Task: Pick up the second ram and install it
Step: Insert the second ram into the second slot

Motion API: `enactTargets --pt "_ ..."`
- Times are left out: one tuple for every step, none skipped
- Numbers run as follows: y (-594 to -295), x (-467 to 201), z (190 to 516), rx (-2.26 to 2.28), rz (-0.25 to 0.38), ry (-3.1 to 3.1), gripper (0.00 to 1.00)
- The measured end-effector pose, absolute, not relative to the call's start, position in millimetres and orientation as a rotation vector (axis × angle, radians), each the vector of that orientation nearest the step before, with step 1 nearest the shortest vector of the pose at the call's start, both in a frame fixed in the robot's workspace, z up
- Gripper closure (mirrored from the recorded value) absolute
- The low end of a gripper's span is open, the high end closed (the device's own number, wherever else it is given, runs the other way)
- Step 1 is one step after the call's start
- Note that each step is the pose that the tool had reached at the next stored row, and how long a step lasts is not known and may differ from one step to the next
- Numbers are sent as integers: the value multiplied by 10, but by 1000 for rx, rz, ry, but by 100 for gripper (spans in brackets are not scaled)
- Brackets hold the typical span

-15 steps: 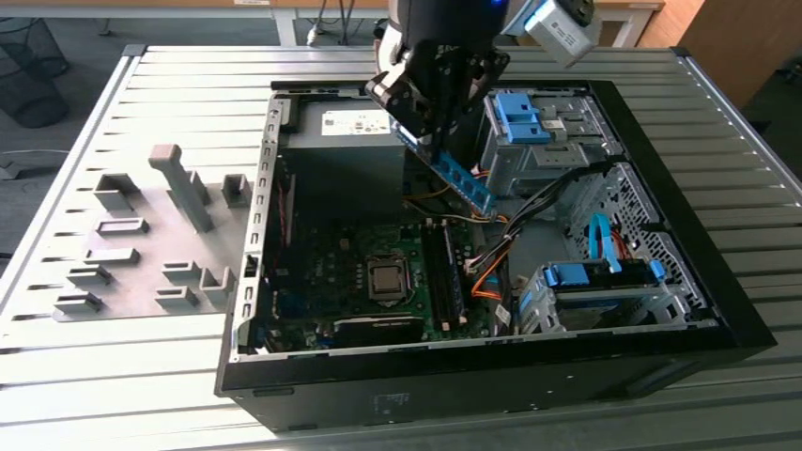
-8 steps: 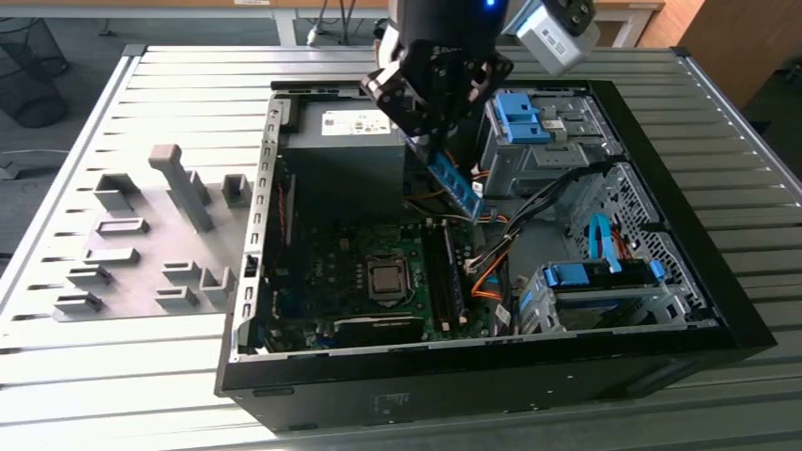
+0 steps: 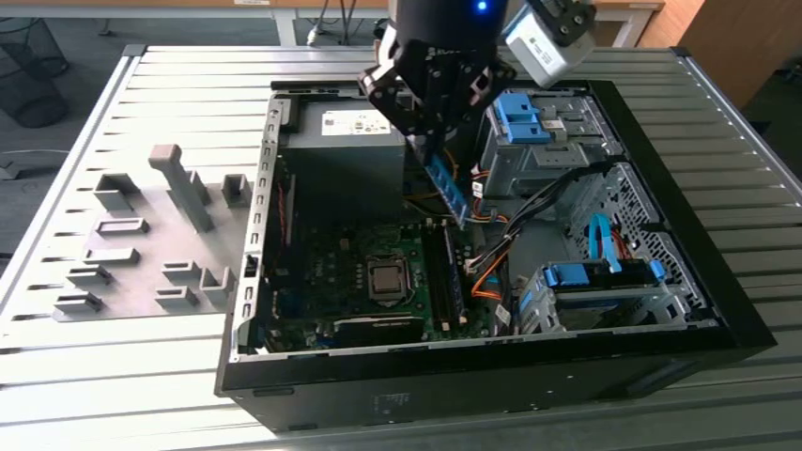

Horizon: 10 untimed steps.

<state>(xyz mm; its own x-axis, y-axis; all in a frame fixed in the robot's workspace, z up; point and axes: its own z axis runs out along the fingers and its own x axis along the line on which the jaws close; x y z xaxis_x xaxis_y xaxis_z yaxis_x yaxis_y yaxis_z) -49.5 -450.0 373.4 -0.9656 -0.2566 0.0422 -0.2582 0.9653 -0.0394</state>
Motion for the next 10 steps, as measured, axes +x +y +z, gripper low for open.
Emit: enactTargets --pt "-4500 -495 3732 376 69 -3081 86" --pt "-4500 -495 3730 349 68 -3084 86" --pt "-4500 -495 3728 321 68 -3086 86" --pt "-4500 -495 3726 293 68 -3089 86" --pt "-4500 -495 3723 263 67 -3091 86" --pt "-4500 -495 3720 235 67 -3093 86" --pt "-4501 -495 3718 207 66 -3094 86" --pt "-4501 -495 3716 179 66 -3096 86" --pt "-4500 -495 3713 151 66 -3097 86" --pt "-4500 -495 3710 123 65 -3098 86"
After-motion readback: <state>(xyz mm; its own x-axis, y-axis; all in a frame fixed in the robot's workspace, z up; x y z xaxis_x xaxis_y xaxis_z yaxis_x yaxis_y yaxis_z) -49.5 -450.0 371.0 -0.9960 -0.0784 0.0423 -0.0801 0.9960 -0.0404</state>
